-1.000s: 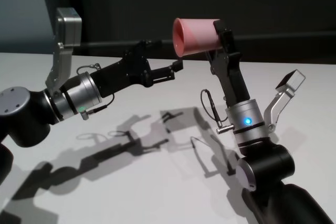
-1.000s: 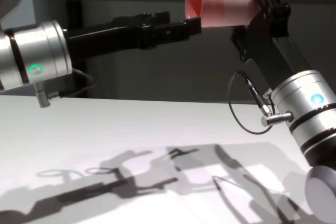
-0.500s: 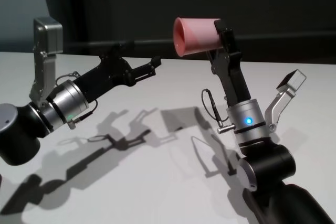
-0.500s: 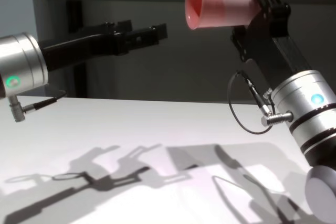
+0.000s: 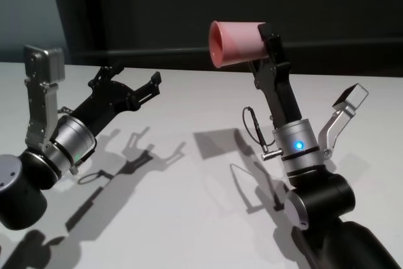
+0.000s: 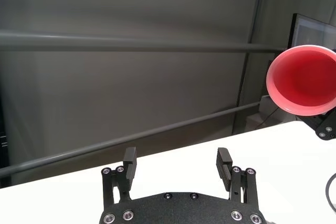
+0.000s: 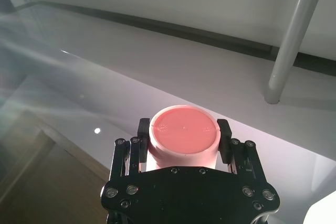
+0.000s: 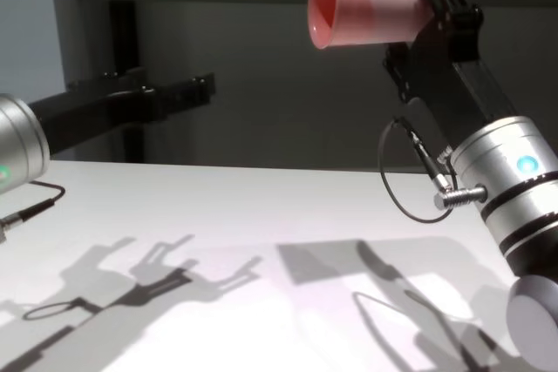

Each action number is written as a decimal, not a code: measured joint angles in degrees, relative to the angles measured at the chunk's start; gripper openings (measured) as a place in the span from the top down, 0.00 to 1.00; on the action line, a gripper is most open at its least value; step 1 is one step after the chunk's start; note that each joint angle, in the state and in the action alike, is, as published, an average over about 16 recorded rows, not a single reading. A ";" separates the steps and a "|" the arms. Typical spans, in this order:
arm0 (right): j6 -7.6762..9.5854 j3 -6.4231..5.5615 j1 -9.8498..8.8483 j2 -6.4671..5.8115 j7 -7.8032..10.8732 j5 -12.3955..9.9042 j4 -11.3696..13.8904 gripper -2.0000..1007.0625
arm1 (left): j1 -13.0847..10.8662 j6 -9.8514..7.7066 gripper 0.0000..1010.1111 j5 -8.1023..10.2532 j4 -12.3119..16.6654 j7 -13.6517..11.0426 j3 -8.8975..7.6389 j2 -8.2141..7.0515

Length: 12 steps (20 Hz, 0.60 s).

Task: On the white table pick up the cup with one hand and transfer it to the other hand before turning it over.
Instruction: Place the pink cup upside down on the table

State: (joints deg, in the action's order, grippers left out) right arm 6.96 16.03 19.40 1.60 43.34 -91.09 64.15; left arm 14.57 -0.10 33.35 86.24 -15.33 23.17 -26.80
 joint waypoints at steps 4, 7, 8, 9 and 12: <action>0.00 0.00 0.00 0.00 0.00 0.00 0.00 0.26 | -3.08 0.26 0.01 -1.71 1.55 5.00 -1.72 0.95; 0.00 0.00 0.00 0.00 0.00 0.00 0.00 0.26 | -5.18 0.76 0.01 -2.73 2.39 7.74 -2.77 1.77; 0.00 0.00 0.00 0.00 0.00 0.00 0.00 0.26 | -5.83 0.92 0.01 -3.03 2.62 8.49 -3.07 2.05; 0.00 0.00 0.00 0.00 0.00 0.00 0.00 0.26 | -6.46 1.09 0.01 -3.32 2.83 9.19 -3.35 2.33; 0.00 0.00 0.00 0.00 0.00 0.00 0.00 0.26 | -8.30 1.74 0.01 -4.14 3.36 11.06 -4.13 3.19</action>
State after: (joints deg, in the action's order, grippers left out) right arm 6.96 16.03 19.40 1.60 43.34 -91.09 64.15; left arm 6.27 1.64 29.21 89.59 -4.27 19.04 -23.61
